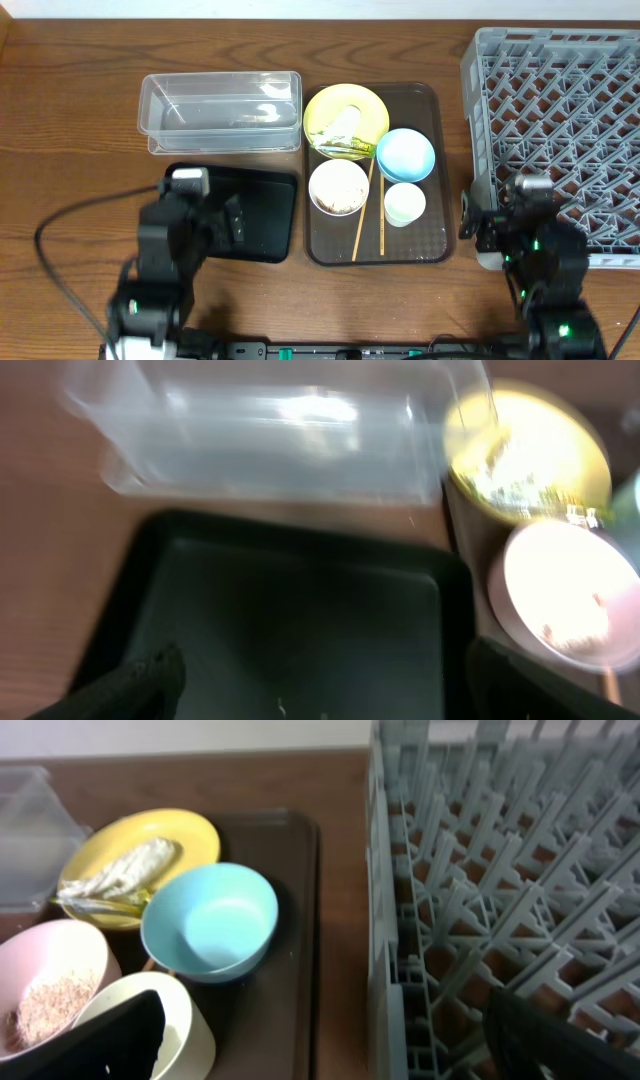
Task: Sort waste into correct bins and load items into the dishwasher rack
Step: 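Reach the left gripper to the tissue on the yellow plate and grasp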
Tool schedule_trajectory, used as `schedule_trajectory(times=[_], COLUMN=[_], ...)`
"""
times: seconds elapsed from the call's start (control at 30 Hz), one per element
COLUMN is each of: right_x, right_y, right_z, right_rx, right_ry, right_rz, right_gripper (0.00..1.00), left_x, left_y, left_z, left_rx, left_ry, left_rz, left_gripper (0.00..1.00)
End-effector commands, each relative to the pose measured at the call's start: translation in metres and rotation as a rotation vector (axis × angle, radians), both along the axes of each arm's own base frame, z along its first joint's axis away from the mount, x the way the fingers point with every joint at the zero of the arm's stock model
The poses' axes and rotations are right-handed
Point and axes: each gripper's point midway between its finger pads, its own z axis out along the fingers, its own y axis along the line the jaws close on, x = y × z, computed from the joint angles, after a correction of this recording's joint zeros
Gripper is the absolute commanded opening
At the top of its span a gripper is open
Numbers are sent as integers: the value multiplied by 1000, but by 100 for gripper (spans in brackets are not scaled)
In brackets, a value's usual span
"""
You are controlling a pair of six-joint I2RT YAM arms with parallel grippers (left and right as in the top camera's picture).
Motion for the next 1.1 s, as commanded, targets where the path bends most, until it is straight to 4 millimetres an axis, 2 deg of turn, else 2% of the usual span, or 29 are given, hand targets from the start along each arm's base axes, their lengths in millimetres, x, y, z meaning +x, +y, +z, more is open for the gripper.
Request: schedule_trajectory(times=[0.0, 0.13, 0.27, 0.4, 0.63, 0.77, 0.87, 0.97, 1.07], right_x=[13, 22, 30, 32, 32, 32, 32, 32, 32], right_y=[2, 3, 6, 6, 6, 6, 6, 6, 6], right_z=[10, 8, 6, 8, 8, 7, 7, 7, 7], right_rx=[0, -10, -7, -7, -6, -6, -6, -7, -7], right_ry=[87, 217, 279, 274, 274, 275, 275, 275, 275], right_rz=[-2, -1, 7, 7, 7, 7, 7, 7, 7], right_gripper=[99, 99, 99, 99, 99, 99, 99, 99, 99], left_x=[10, 11, 20, 34, 80, 112, 137, 160, 174], left_y=[-13, -13, -14, -21, -48, -70, -96, -123, -148], left_z=[4, 4, 9, 17, 43, 52, 56, 51, 41], left_rx=[-46, -28, -36, -67, -43, -8, 36, 84, 101], left_ry=[142, 331, 394, 333, 166, 121, 57, -13, -52], left_rz=[-43, -40, -26, -46, -188, -272, -365, -396, -426], left_gripper=[92, 92, 91, 92, 91, 91, 90, 91, 91])
